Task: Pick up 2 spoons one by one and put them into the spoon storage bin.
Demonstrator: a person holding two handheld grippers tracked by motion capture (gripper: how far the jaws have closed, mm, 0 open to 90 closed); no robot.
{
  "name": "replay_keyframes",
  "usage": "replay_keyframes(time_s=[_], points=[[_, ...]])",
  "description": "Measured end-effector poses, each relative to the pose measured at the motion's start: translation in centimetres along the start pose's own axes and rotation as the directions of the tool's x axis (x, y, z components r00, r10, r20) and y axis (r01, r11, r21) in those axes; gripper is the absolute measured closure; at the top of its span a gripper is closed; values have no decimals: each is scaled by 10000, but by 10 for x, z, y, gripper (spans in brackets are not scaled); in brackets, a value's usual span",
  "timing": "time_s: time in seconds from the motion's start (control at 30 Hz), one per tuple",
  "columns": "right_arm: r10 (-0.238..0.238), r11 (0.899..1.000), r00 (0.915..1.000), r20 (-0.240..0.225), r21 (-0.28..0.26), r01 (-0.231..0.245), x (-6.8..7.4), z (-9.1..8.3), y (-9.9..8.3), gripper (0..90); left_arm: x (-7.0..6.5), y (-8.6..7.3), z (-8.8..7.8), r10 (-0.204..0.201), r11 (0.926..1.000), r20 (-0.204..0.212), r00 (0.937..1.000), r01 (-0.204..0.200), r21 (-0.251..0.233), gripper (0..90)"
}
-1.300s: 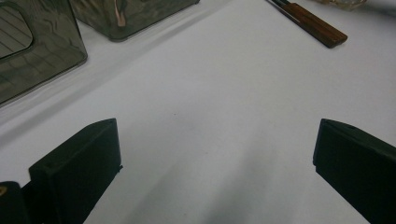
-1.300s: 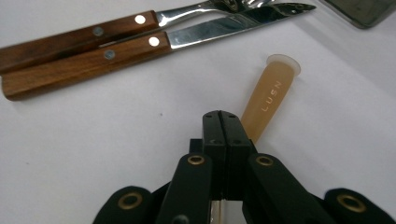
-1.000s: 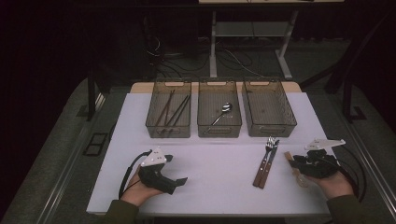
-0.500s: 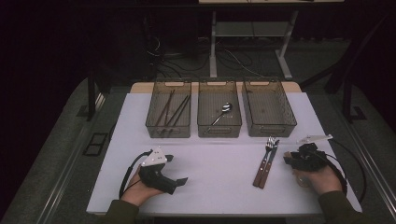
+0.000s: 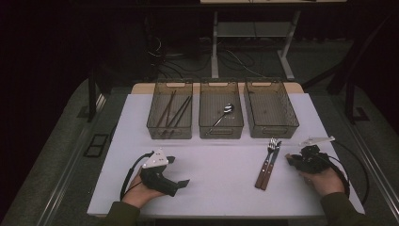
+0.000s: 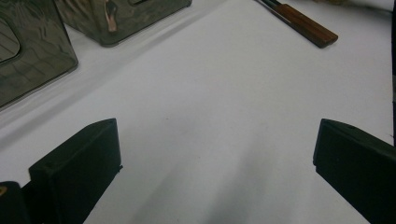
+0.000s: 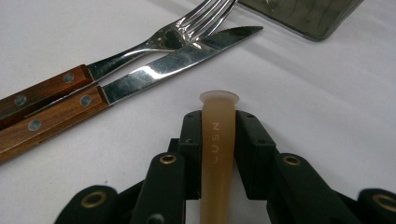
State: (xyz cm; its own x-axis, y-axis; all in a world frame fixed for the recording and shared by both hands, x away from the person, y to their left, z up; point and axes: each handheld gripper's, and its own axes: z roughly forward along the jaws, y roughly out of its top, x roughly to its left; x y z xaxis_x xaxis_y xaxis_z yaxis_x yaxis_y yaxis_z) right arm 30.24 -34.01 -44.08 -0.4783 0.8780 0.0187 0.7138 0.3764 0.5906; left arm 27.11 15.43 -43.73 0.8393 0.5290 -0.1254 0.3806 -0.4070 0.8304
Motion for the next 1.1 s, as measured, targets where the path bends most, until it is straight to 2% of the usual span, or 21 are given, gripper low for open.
replay_keyframes(time_s=[0.13,0.33,0.53,0.93,1.03,1.1], points=[[74,9995,9998,-200,-298,-80,0,-7,4,732,0,0,-1,-17,9999,67,10000,18,-120,0],[-150,9963,9985,-530,-851,105,5,-17,19,732,0,0,-1,-6,9999,87,10000,8,-148,0],[-506,9907,9947,-891,-1308,387,12,-18,37,732,0,0,0,58,9999,110,9999,-57,-84,0],[-816,9768,9824,-1679,-2093,453,26,-19,75,731,1,0,3,38,9999,151,9999,-35,-139,0],[-965,9740,9791,-1788,-2193,560,28,-17,85,730,1,0,4,282,9996,64,9996,-282,-21,0],[-944,9728,9779,-1865,-2260,508,29,-16,92,730,2,0,5,255,9997,129,9996,-255,-2,0]])
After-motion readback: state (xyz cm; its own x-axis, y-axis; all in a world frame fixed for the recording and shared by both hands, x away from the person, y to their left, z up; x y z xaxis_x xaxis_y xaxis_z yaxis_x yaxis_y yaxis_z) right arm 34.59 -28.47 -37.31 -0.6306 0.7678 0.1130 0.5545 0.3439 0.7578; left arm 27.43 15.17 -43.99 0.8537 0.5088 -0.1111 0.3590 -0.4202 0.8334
